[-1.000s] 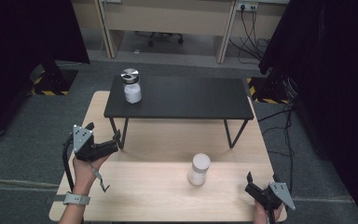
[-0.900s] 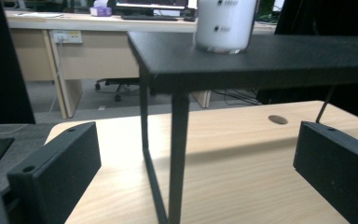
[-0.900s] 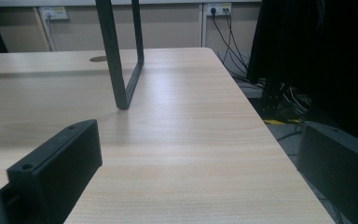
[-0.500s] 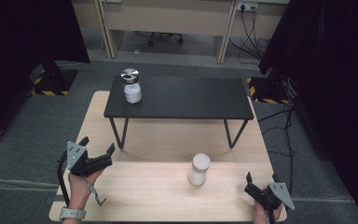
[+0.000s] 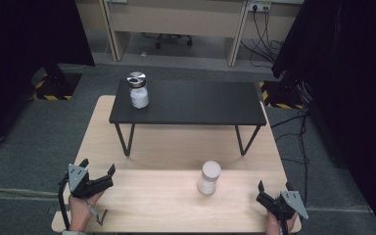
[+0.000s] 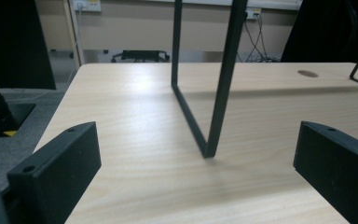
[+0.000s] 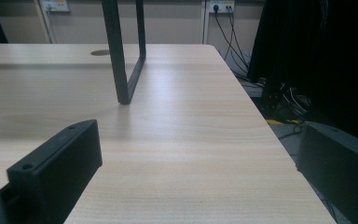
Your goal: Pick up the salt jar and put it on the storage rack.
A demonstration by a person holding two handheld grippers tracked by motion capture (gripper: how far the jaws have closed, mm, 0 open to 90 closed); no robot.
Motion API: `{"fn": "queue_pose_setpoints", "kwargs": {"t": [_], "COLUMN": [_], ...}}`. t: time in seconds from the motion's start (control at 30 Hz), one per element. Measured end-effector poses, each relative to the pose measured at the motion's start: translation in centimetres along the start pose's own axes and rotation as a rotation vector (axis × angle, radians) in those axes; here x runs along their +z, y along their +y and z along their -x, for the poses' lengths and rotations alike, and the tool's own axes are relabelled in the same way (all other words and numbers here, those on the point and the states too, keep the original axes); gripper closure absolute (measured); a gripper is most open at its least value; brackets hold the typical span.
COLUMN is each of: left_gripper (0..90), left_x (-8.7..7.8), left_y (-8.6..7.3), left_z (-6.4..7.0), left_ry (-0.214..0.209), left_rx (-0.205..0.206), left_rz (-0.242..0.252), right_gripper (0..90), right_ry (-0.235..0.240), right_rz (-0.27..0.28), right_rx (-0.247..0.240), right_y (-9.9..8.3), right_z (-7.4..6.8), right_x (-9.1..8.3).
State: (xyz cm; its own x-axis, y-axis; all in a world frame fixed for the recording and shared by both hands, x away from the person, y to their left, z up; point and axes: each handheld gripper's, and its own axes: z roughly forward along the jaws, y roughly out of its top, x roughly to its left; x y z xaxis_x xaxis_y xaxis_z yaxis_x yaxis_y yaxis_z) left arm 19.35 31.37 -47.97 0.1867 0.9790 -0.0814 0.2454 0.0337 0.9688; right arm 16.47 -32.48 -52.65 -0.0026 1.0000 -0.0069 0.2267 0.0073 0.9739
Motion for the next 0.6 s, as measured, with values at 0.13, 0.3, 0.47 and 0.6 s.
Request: {"fn": "queue_pose_setpoints", "kwargs": {"t": [0.13,0.3,0.47,0.6], "left_gripper": [0.0,0.0,0.0,0.0], "left_x": [-0.2,-0.5,-0.7,-0.7], "left_y": [-0.8,-1.7,-2.8,-3.5], "left_z": [-0.4,-0.7,-1.1,-1.4], "left_ry": [0.011,0.019,0.03,0.037], "left_rx": [-0.009,-0.007,-0.023,-0.031], "left_rz": [-0.011,-0.01,-0.013,-0.012], "right_gripper": [0.3,0.4,0.3,0.3], "right_ry": [-0.001,-0.003,-0.005,-0.006], "right_rz": [-0.008,-0.013,-0.018,-0.022], "right_rx": [-0.012,-0.018,-0.031,-0.036], "right_y": [0.1,0.2,0.3,0.3], "right_z": [-0.1,-0.2,-0.3,-0.3], "right_x": [0.1,0.1,0.2,0.2]}}
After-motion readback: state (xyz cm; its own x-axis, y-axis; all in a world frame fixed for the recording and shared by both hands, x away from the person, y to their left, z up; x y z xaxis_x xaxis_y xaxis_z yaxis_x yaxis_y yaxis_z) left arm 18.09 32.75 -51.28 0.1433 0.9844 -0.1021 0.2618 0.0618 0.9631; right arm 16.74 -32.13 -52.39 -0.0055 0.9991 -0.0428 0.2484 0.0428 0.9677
